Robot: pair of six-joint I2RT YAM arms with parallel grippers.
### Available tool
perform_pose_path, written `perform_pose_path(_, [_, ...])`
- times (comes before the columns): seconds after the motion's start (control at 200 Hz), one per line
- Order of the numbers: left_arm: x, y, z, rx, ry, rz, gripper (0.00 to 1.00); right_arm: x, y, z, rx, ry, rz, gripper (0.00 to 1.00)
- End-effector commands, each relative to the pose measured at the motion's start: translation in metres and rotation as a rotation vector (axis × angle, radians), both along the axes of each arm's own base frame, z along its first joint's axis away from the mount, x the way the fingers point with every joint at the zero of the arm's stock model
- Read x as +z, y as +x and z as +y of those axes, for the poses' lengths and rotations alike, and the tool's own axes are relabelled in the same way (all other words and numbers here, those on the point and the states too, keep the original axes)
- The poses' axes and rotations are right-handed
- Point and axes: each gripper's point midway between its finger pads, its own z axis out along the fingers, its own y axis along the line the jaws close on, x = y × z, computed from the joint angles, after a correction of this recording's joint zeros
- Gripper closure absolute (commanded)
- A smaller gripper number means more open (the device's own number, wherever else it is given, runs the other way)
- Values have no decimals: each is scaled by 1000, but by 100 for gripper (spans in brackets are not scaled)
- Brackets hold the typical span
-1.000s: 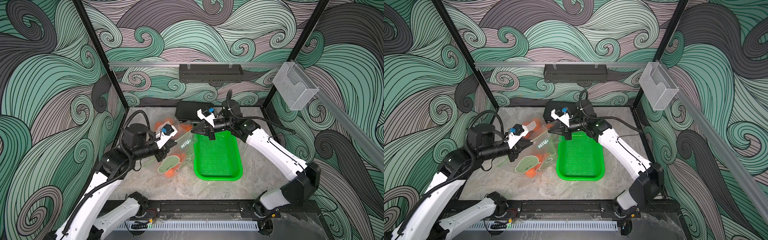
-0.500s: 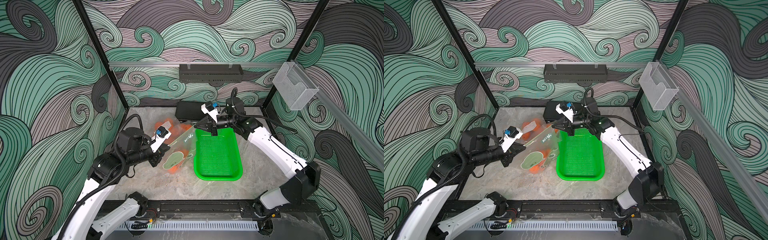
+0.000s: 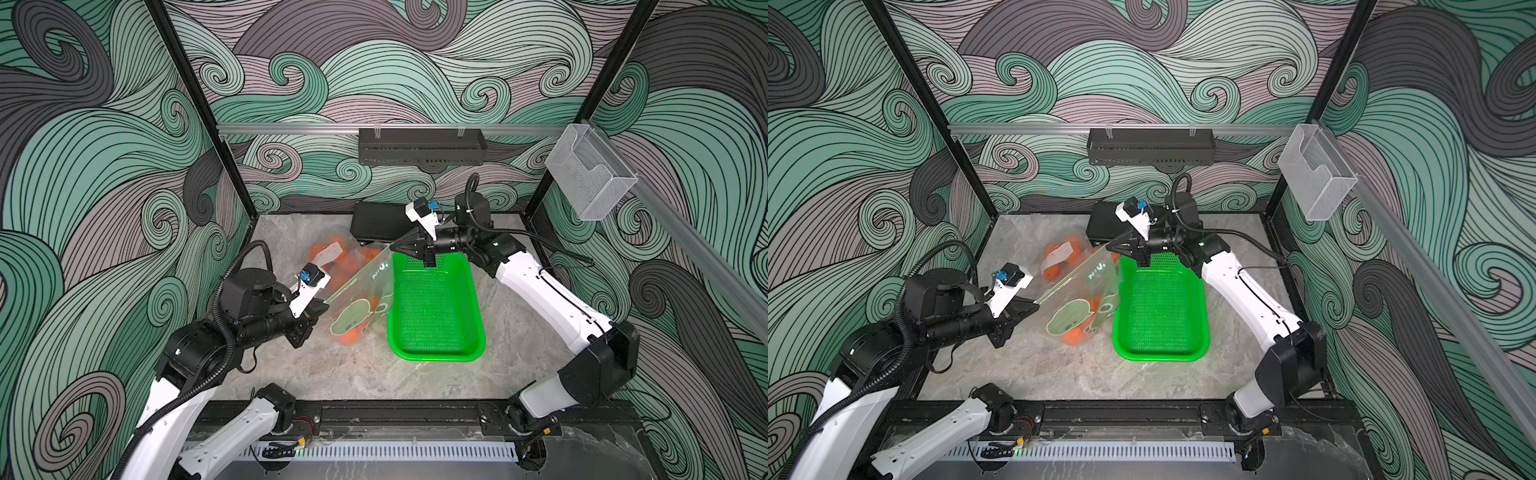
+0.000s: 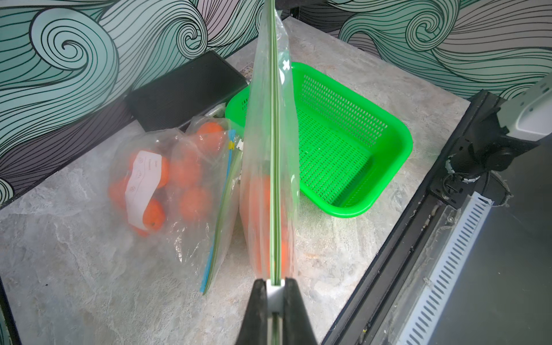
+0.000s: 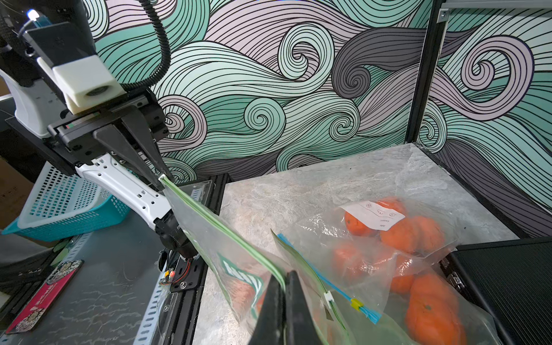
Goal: Open the zip-top bag and take out the orange
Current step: Unzip the zipper on the zipper food storage bag.
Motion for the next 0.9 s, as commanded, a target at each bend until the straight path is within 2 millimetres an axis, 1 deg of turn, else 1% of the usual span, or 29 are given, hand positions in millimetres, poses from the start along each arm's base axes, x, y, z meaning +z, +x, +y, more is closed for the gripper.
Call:
perform_pose_path(0.0, [-35, -26, 21, 42, 85, 145, 100, 16, 34, -17, -125, 26, -77, 100])
perform_pose_path(0.255, [-39, -26, 20, 44, 85, 160, 100, 14, 34, -16, -117, 26, -75, 100])
perform_pose_path(0.335, [-36, -24, 17, 40, 68, 149, 100, 13, 30, -14, -89, 37, -75, 100])
perform_pose_path(0.355, [-34, -23, 16, 40, 62, 143, 92, 13, 28, -14, -77, 41, -75, 100])
perform_pose_path(0.38, [-32, -21, 15, 42, 52, 135, 76, 13, 26, -13, -62, 46, -76, 100])
perform_pose_path(0.405, [-28, -19, 13, 39, 38, 124, 63, 13, 23, -11, -48, 50, -79, 100])
perform_pose_path(0.425, [-24, -18, 11, 35, 26, 116, 54, 12, 21, -10, -36, 52, -81, 100])
perform_pose_path(0.445, [-19, -17, 8, 29, 9, 107, 47, 12, 18, -9, -24, 53, -84, 100])
perform_pose_path(0.49, [-3, -13, 1, 12, -35, 77, 35, 10, 12, -6, 2, 54, -102, 100])
perform_pose_path(0.545, [20, -7, -9, -1, -102, 44, 30, 7, 4, -3, 34, 53, -122, 100])
perform_pose_path(0.595, [42, -2, -17, -12, -169, 17, 27, 6, -3, -1, 60, 53, -139, 100])
perform_pose_path(0.65, [60, 3, -27, -37, -219, 0, 26, 1, -11, 1, 88, 46, -152, 100])
perform_pose_path(0.731, [77, 12, -37, -52, -250, 3, 28, -3, -20, 3, 117, 42, -171, 100])
perform_pose_path(0.776, [80, 20, -41, -49, -244, 20, 31, -5, -24, 3, 126, 40, -178, 100])
perform_pose_path(0.811, [81, 25, -44, -49, -235, 32, 36, -5, -25, 3, 129, 41, -184, 100])
perform_pose_path(0.866, [76, 33, -48, -47, -213, 62, 46, -5, -27, 2, 130, 41, -188, 100])
perform_pose_path(0.896, [71, 37, -50, -49, -203, 80, 49, -5, -28, 3, 133, 41, -188, 100])
